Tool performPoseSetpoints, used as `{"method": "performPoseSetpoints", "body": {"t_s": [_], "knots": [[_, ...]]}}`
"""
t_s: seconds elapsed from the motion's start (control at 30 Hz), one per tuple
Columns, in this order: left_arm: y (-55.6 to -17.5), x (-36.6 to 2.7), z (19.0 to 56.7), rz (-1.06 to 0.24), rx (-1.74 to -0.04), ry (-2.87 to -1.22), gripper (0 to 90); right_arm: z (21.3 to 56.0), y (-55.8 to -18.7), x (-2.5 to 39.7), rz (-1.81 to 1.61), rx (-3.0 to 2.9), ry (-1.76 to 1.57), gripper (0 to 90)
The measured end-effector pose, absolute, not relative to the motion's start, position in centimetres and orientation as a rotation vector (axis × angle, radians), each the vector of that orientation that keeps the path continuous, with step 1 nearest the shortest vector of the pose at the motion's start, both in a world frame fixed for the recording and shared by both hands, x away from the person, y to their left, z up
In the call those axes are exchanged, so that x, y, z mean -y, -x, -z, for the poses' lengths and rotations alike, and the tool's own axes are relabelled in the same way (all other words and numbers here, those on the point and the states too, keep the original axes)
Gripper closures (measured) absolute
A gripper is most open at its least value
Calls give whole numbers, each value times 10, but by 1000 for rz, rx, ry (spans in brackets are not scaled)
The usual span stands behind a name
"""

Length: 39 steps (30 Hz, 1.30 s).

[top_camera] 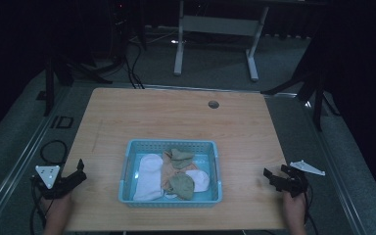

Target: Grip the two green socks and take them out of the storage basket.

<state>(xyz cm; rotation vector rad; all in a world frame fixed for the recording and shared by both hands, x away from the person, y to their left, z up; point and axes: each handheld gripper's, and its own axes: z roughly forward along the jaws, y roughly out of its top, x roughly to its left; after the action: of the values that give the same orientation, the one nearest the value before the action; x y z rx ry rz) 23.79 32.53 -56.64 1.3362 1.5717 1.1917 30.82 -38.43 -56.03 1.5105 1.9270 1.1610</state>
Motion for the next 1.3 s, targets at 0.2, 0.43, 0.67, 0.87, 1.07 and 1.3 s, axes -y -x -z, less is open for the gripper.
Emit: {"method": "performPoseSetpoints", "body": {"t_s": [0.2,0.43,0.67,0.87,1.07,1.3], "knots": [[-238,-325,566,-1185,-1575,-1347,4,560,-306,385,-1191,-1920,-1472,131],[-236,-328,566,-1169,-1553,-1323,4,559,-310,384,-1157,-2045,-1409,130],[-232,-333,566,-1104,-1533,-1302,4,558,-313,390,-1136,-2167,-1295,130],[-232,-332,566,-1115,-1535,-1306,3,552,-316,388,-1172,-2327,-1169,130],[-232,-332,566,-1121,-1527,-1320,4,543,-317,380,-1152,-2491,-1003,135],[-233,-330,566,-1127,-1518,-1343,3,534,-319,371,-1115,-2623,-947,131]]}}
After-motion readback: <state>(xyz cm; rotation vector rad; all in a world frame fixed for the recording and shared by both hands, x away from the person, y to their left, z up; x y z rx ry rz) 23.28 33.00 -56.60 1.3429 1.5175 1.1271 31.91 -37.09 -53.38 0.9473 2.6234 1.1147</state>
